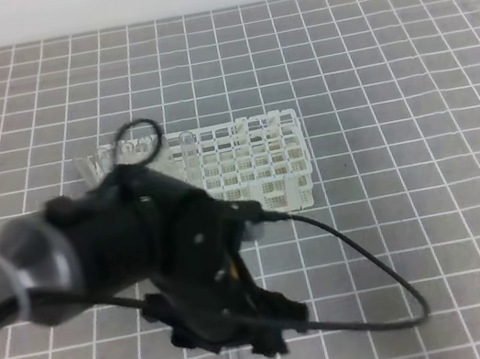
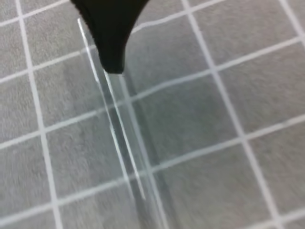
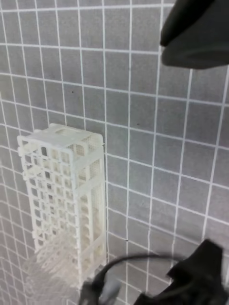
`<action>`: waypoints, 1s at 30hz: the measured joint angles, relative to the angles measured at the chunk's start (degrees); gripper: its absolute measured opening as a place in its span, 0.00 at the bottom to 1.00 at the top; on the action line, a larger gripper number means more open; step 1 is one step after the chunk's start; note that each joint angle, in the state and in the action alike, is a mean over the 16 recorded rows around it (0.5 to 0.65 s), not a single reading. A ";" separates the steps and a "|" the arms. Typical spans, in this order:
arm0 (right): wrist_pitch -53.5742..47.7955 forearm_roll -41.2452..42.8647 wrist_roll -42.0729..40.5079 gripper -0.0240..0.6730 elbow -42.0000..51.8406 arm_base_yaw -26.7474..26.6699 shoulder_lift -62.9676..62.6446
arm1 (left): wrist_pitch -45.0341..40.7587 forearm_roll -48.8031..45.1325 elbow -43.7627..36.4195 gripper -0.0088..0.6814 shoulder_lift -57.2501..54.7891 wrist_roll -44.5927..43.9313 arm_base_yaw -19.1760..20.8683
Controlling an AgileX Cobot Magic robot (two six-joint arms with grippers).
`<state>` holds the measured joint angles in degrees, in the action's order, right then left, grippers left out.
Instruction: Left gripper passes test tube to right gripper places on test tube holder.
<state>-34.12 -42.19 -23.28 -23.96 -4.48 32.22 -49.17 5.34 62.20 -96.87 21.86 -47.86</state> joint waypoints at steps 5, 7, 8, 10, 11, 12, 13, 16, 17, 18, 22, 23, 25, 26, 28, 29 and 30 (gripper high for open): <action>0.29 -1.16 -1.17 0.03 0.00 0.00 0.00 | -2.48 -1.68 1.68 0.08 -2.27 2.24 -1.16; 0.34 -1.36 -1.30 0.03 0.00 0.00 0.00 | -3.30 -1.93 2.14 0.08 -3.11 2.51 -1.56; 0.37 -1.44 -1.32 0.03 0.00 0.00 0.00 | -3.51 -2.18 2.28 0.08 -3.45 2.64 -1.70; 0.40 -1.53 -1.34 0.03 0.00 0.00 0.00 | -3.94 -2.75 2.51 0.08 -3.98 2.94 -1.95; 0.40 -1.56 -1.34 0.03 0.00 0.00 0.00 | -4.15 -3.06 2.58 0.08 -4.20 3.16 -2.01; 0.39 -1.58 -1.34 0.03 0.00 0.00 0.00 | -4.31 -3.36 2.66 0.08 -4.46 3.36 -2.04; 0.38 -1.61 -1.34 0.03 0.00 0.00 0.00 | -4.39 -3.59 2.68 0.08 -4.70 3.53 -2.05; 0.33 -1.69 -1.34 0.03 0.00 0.00 0.00 | -4.64 -4.28 2.71 0.08 -5.36 4.05 -2.05; 0.30 -1.72 -1.34 0.03 0.00 0.00 0.00 | -4.63 -4.48 2.70 0.08 -5.54 4.19 -2.05; 0.27 -1.74 -1.34 0.03 0.00 0.00 0.00 | -4.56 -4.64 2.71 0.08 -5.78 4.32 -2.05; 0.11 -1.82 -1.34 0.03 0.00 0.00 0.00 | -4.24 -5.28 2.75 0.07 -6.84 4.80 -2.05; 0.06 -1.83 -1.34 0.03 0.00 0.00 0.00 | -4.16 -5.43 2.77 0.07 -7.10 4.91 -2.05; -0.02 -1.86 -1.34 0.03 0.00 0.00 0.00 | -4.04 -5.58 2.83 0.07 -7.69 5.07 -2.05; -0.05 -1.87 -1.34 0.03 0.00 0.00 0.00 | -4.03 -5.66 2.83 0.07 -7.92 5.17 -2.05; -0.11 -1.90 -1.34 0.03 0.00 0.00 0.00 | -3.96 -5.71 2.84 0.07 -8.31 5.21 -2.05; -0.14 -1.92 -1.34 0.03 0.00 0.00 0.00 | -3.89 -5.71 2.87 0.07 -8.51 5.21 -2.05; -0.17 -1.93 -1.34 0.03 0.00 0.00 0.00 | -3.82 -5.71 2.89 0.07 -8.62 5.21 -2.05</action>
<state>-34.30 -44.12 -24.61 -23.96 -4.48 32.22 -52.99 -0.37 65.09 -105.49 27.07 -49.92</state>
